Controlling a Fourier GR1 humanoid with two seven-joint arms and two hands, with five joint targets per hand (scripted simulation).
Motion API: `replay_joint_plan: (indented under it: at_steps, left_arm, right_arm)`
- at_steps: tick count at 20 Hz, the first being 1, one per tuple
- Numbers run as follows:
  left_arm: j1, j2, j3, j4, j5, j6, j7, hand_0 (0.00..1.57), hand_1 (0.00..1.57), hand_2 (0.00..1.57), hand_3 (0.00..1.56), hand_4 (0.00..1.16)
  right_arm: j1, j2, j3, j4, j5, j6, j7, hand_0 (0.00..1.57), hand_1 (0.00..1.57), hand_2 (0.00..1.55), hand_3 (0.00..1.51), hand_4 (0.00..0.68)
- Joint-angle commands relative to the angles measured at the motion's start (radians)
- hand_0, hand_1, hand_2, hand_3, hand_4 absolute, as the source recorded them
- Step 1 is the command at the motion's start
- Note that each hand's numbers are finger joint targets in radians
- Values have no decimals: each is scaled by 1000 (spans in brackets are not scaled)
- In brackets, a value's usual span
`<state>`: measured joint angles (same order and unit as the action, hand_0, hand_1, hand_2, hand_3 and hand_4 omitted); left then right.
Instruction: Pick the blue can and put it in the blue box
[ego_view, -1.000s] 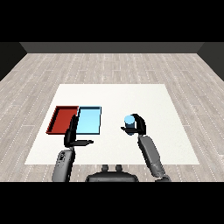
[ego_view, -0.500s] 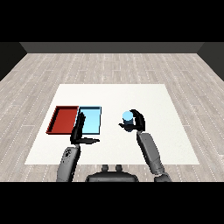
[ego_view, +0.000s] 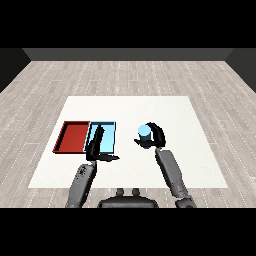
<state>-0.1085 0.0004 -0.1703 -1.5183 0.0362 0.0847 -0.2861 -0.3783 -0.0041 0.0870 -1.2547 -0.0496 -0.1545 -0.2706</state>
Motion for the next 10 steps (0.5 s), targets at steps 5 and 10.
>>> replay_joint_plan:
  at_steps: [5,10]
  left_arm:
    - [-74,0,-84,80,64,55,-24,0,0,0,0,0]
    - [-108,0,-168,60,48,123,15,0,0,0,0,0]
  right_arm:
    - [-14,4,82,-61,6,-80,57,1447,1447,1470,1385,555]
    - [-36,4,55,-85,-1,-22,68,1447,1447,1472,1389,576]
